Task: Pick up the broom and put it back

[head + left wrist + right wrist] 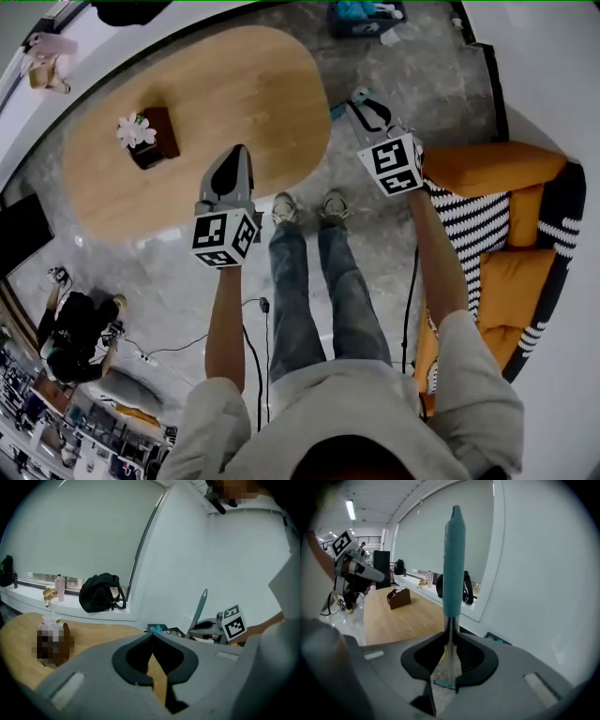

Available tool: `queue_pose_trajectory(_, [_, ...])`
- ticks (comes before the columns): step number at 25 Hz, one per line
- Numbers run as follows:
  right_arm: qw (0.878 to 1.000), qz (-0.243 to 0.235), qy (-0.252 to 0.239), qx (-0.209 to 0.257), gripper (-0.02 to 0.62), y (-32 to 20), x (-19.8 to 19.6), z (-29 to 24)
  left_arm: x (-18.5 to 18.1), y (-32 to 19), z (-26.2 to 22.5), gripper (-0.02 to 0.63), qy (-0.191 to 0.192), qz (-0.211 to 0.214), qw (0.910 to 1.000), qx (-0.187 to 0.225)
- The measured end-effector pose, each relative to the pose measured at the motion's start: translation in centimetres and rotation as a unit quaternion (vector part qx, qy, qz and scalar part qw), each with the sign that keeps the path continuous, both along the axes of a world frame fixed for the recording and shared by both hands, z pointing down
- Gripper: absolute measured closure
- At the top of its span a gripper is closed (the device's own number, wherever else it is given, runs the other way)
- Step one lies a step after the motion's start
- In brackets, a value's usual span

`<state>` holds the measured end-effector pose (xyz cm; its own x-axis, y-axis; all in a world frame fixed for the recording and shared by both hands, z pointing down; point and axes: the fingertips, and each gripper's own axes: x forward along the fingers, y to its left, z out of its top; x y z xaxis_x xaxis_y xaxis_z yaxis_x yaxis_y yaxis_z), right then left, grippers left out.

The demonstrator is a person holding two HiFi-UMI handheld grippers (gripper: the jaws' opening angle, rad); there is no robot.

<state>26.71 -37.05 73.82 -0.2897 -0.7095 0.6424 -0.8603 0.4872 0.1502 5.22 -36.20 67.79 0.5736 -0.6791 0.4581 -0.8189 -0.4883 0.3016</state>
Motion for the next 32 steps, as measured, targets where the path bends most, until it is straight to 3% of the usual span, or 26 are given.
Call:
queue_pose_trajectory(10, [0.998,-0.064,0.008,-0.001,0.515,-2.5,-4.9,2.3,-1.3,-0.1,1.1,0.604,0.002,-0.012,0.9999,-0.010])
queue_pose_trajectory(21, [0.994,-0.100,0.037,-0.003,0.511,-3.7,-5.7,3.2,-2.4,-0.4,1.4,0.604,0.003,-0.019,0.9997,-0.011])
queue_pose_trajectory(30, [0.996,-0.086,0.036,0.012,0.501,-3.8,-5.7,3.0,-2.5,-0.3,1.6,0.604,0.004,-0.018,0.9998,-0.012])
queue_pose_trajectory(32, [0.996,-0.085,0.029,0.010,0.471,-3.9,-5.8,2.9,-2.5,-0.3,1.5,0.604,0.005,-0.019,0.9998,-0.011])
